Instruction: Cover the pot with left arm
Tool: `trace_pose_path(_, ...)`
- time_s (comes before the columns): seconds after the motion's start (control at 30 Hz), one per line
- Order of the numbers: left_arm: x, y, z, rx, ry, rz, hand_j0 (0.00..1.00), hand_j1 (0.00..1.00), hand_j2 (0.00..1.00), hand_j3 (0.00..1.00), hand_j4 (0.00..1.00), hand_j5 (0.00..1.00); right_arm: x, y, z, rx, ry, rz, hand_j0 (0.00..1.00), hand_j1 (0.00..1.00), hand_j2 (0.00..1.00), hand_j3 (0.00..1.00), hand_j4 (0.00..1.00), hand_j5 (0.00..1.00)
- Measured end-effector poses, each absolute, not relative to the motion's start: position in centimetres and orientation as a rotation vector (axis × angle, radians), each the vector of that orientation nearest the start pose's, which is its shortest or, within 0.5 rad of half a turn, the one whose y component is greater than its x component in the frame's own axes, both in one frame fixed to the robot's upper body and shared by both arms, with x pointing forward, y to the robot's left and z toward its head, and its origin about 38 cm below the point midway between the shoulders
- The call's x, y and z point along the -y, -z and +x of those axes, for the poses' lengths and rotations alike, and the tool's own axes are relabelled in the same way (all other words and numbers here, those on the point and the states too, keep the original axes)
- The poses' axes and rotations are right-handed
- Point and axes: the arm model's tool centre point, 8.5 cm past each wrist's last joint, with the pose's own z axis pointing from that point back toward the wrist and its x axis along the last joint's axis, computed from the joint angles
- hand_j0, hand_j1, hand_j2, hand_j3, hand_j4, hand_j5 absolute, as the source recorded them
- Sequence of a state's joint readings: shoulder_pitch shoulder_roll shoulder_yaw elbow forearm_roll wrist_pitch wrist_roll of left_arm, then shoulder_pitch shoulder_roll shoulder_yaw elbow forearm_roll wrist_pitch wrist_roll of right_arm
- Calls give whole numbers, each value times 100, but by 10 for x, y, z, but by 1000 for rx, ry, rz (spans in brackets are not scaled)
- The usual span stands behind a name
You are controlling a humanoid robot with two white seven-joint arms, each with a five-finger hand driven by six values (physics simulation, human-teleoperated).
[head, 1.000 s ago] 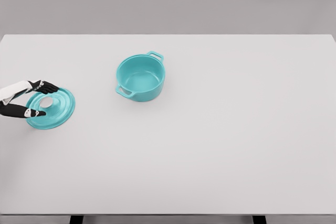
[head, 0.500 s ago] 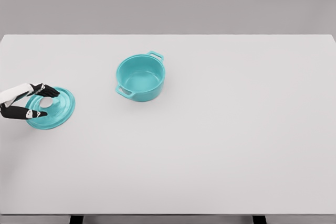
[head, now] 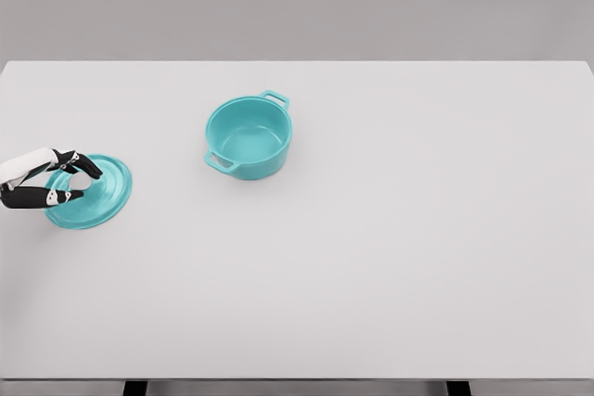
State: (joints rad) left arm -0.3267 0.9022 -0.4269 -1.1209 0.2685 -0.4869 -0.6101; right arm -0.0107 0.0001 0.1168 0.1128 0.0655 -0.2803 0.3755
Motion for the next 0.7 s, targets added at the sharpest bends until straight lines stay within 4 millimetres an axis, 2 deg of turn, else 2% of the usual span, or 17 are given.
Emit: trace_pose_path(0.7, -454, -126, 389, 1312, 1187, 34, 54, 54, 54, 54, 54, 54, 240, 254, -8, 133, -218, 308, 100, 100, 100, 100, 100, 100)
